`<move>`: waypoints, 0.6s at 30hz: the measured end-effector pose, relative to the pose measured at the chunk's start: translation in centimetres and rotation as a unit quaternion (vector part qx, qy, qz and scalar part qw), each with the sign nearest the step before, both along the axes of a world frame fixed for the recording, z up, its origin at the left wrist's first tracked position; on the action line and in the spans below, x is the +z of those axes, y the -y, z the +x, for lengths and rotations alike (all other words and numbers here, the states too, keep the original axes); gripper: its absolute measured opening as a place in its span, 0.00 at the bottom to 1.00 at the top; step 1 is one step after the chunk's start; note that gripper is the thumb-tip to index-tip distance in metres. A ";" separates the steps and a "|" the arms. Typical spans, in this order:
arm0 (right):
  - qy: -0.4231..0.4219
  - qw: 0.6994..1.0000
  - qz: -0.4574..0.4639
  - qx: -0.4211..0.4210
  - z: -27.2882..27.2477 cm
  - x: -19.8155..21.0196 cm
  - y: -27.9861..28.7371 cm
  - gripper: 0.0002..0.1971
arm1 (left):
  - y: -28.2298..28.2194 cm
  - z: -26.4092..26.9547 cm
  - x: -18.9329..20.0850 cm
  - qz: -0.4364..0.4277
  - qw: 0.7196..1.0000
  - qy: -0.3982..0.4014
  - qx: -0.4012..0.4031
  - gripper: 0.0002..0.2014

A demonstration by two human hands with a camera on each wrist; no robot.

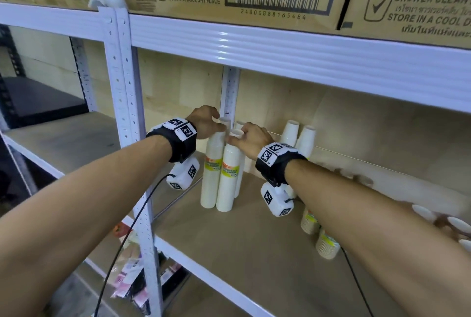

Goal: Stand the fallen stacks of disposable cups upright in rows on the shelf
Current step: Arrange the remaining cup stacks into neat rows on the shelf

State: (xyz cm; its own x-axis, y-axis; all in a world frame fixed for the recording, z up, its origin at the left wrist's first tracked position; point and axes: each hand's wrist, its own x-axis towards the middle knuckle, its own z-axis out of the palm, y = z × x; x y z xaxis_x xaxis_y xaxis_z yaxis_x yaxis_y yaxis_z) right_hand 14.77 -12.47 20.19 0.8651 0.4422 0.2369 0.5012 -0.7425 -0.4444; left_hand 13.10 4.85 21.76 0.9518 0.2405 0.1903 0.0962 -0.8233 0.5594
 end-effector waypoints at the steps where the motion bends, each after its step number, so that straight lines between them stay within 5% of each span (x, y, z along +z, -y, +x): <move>1: -0.005 1.000 0.004 0.003 -0.1 -0.2 -0.1 0.30 | 0.1 0.1 -0.3 0.005 1.000 0.000 -0.003 0.26; 18: -0.045 0.996 0.076 -0.012 -0.5 -2.0 -0.9 0.23 | -0.7 -0.9 -2.4 -0.032 0.999 -0.001 -0.029 0.14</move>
State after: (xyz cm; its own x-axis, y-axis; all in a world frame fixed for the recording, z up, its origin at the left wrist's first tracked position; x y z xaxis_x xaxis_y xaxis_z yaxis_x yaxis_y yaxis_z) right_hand 14.23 -11.58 18.24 0.8952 0.3869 0.2210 0.4381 -0.6741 -0.5947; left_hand 12.15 5.52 19.33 0.9648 0.1963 0.1750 0.0500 -0.7902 0.6108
